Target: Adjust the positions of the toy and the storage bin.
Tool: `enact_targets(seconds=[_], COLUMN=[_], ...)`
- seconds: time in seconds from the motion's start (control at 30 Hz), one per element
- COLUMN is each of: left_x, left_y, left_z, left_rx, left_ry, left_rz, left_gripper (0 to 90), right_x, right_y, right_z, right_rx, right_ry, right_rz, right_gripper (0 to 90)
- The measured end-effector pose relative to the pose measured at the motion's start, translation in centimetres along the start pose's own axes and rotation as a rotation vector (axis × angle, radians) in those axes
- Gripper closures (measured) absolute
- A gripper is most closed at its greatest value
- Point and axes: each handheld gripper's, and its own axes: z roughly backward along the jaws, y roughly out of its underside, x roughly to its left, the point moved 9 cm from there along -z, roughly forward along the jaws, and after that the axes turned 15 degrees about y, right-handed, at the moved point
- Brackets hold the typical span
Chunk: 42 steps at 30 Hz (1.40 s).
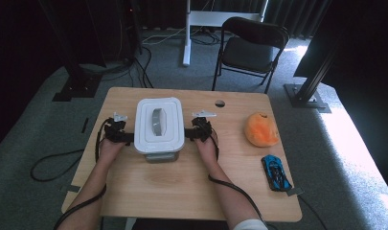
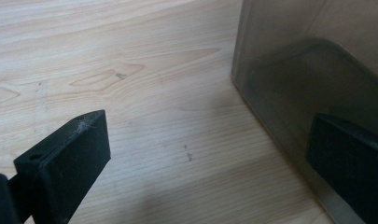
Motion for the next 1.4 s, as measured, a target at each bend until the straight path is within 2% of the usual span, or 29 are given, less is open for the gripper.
enact_targets(seconds=[0.5, 0.67, 0.8, 1.03, 1.23, 1.4], left_x=[-2.3, -3.0, -3.4, -4.9, -5.8, -6.6], left_y=[-0.4, -0.5, -0.6, -0.7, -0.8, -0.9], left_z=[-1.0, -1.2, -1.4, -1.9, -2.1, -2.3], left_rx=[0.023, 0.027, 0.029, 0.034, 0.045, 0.047], left_ry=[0.017, 0.02, 0.024, 0.039, 0.042, 0.053], left_rz=[-0.038, -0.048, -0.054, -0.075, -0.092, -0.101], left_gripper=[0.5, 0.5, 0.5, 0.5, 0.5, 0.5], right_x=[-2.1, -2.8, -3.3, -4.3, -5.1, -5.6], right_y=[0.7, 1.1, 1.3, 1.9, 2.2, 2.5], right_z=[1.3, 1.6, 2.0, 2.7, 3.3, 3.7], right_rx=[0.005, 0.008, 0.012, 0.011, 0.011, 0.012], right_ry=[0.02, 0.012, 0.011, 0.016, 0.027, 0.027], right_rz=[0.024, 0.007, 0.016, 0.003, 0.028, 0.021], right_gripper=[18.9, 19.0, 19.2, 19.2, 20.0, 20.5])
